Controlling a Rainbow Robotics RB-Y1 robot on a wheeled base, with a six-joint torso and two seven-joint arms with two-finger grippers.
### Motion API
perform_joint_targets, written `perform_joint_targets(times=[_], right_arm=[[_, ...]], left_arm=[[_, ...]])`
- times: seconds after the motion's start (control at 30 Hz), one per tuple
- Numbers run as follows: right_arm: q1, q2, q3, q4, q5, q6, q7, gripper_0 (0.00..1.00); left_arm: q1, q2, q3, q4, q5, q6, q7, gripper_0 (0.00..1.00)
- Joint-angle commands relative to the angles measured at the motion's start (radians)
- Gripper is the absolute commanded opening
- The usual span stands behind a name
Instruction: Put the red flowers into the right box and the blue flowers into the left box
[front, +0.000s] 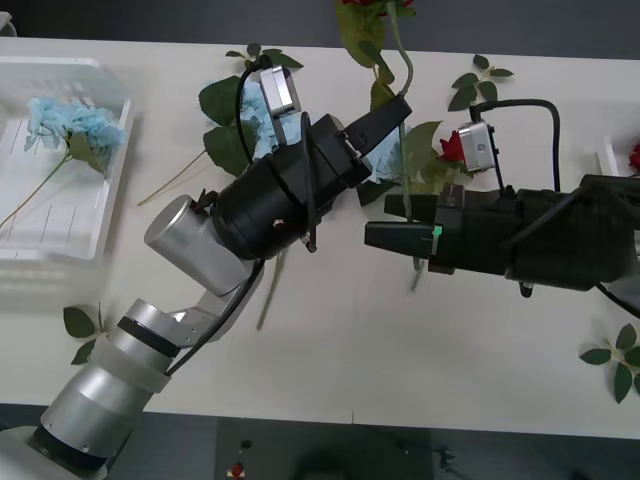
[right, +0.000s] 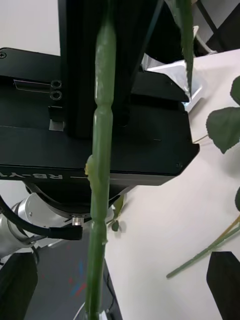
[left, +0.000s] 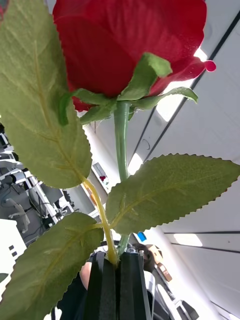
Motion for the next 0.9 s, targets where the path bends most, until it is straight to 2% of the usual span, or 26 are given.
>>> perform_joint_targets(times=[0.03,0.23,0.27,0.3,0.33,0.37,0.8,0.83,0.9], right_arm=[[-0.034,0.015,0.018,-0.006,0.008,-0.022,0.054,1.0],[-0.052,0.03,0.038,0.012,0.008,-0.031,0.058,0.99],[-0.052,0.03,0.038,0.012,0.008,-0.031,0.058,0.73],[-0.051,0.03,0.038,0.012,0.008,-0.031,0.055,0.13],[-0.052,0.03,0.038,0.012,0.008,-0.03,0.058,0.03],[-0.051,0.03,0.038,0.012,0.009,-0.031,0.058,0.0],[-0.058,0.03,0.038,0.012,0.008,-0.034,0.06,0.0],[-0.058,0.03,0.038,0.012,0.008,-0.034,0.06,0.0],[-0.058,0.03,0.038,0.012,0.008,-0.034,0.06,0.0]], left_arm=[[-0.023,0.002,0.0,-0.017,-0.004,-0.002,-0.007,0.0],[-0.022,0.008,0.0,-0.015,-0.004,-0.002,-0.007,0.0],[-0.022,0.011,0.0,-0.017,-0.003,-0.002,-0.007,0.0],[-0.022,0.012,0.0,-0.017,-0.003,-0.002,-0.007,0.0],[-0.022,0.014,0.0,-0.017,-0.003,-0.002,-0.007,0.0],[-0.022,0.016,0.0,-0.015,-0.003,-0.002,-0.007,0.0],[-0.018,0.035,0.0,-0.017,0.002,-0.002,-0.007,0.0],[-0.017,0.039,-0.002,-0.017,0.0,-0.002,-0.007,0.01],[-0.015,0.048,-0.002,-0.015,0.002,-0.001,-0.007,0.09]])
